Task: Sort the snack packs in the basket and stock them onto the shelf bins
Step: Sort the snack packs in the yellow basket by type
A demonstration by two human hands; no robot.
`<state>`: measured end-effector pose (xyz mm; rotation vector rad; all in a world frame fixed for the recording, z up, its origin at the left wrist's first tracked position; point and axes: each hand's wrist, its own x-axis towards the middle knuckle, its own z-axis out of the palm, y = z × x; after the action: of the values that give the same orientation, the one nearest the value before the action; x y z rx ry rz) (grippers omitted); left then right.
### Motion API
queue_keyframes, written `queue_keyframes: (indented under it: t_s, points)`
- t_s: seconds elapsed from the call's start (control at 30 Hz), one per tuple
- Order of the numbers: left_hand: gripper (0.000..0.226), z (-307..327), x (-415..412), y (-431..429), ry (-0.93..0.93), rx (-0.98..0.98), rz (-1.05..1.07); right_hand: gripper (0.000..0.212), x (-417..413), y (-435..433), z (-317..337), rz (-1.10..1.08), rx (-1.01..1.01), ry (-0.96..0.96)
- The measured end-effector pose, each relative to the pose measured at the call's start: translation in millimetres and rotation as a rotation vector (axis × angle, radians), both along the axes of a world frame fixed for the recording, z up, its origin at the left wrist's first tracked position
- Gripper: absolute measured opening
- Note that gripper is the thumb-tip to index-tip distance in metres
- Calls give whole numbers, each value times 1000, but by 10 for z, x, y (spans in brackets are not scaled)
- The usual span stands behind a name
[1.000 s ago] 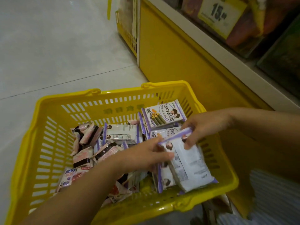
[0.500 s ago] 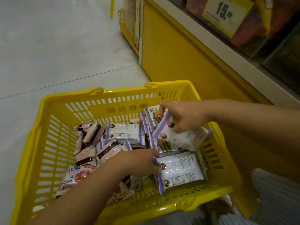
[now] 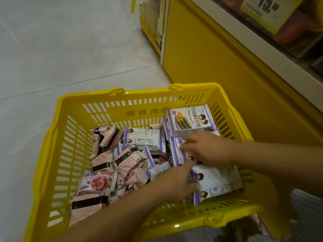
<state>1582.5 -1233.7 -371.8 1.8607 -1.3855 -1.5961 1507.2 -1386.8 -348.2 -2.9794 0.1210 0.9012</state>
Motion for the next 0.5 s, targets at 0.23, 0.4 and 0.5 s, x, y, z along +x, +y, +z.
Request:
queue_keyframes:
  t_s: [0.23, 0.4, 0.5]
  points:
    - [42, 95, 937, -186, -239, 45, 23, 45, 13, -48, 80, -123, 125, -355]
    - [39, -281, 1120, -370, -610, -250, 329, 80, 269, 23, -41, -85, 12, -257]
    - [55, -518, 1202, -458, -773, -141, 79, 96, 249, 105, -138, 15, 24, -192]
